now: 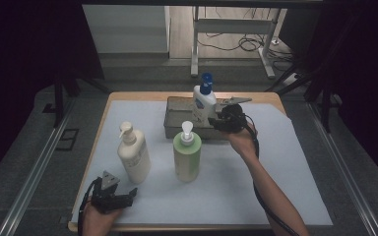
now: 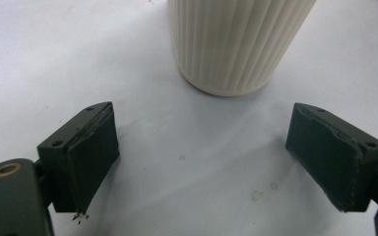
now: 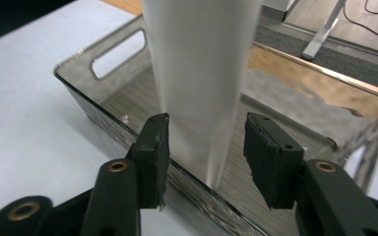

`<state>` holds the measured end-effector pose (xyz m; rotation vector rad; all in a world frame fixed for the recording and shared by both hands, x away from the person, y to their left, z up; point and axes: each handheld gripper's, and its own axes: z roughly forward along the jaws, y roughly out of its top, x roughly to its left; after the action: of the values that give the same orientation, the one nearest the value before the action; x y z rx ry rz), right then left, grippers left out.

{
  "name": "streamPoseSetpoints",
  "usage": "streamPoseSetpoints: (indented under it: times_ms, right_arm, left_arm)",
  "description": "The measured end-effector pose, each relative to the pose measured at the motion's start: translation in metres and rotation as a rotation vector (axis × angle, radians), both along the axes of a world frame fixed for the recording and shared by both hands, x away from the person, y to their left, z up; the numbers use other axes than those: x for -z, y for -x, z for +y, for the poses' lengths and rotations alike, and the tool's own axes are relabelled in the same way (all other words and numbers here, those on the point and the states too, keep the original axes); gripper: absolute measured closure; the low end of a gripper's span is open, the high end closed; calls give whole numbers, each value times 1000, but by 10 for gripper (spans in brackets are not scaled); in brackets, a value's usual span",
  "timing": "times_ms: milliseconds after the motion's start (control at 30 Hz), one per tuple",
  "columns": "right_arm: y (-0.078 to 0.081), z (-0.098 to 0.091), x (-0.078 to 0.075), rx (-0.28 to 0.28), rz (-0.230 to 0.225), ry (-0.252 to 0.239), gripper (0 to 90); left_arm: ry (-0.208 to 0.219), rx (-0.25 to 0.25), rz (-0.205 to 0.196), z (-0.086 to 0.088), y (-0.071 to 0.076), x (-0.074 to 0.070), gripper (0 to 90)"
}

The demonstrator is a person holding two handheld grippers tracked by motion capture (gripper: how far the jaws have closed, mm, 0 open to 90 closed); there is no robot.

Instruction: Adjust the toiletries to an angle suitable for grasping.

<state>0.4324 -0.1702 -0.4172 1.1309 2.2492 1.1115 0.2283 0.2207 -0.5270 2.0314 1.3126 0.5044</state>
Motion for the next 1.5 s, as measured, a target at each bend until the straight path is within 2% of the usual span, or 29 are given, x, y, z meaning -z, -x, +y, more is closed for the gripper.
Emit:
streamPoseSetpoints:
  times_ms: [267,567,667,733,933,1067,1433,1500]
  right_arm:
    - [-5,-18,8,52,32,-4,706]
    - [-21,-14,25,91,64,-2,878]
    - [-25,-11,29,91,77,-10,881]
    - [-27,-8,31,82,73,7,879]
    - [-32,1,33,83,79,17,895]
    - [-35,3,36,89,95,-9,895]
    - [-36,8,39,73,106,-19,892]
    - [-38,7,39,76,111,-40,893]
  left_arm:
    - [0,0,0,0,0,0,122]
    - [-1,1,0,0,0,0,122]
    - [-1,1,0,0,0,0,122]
    - [-1,1,0,0,0,0,122]
    - [-1,1,0,0,0,0,122]
    - [0,1,1,0,0,0,122]
    - [0,1,0,0,0,0,122]
    - [0,1,1,0,0,0,122]
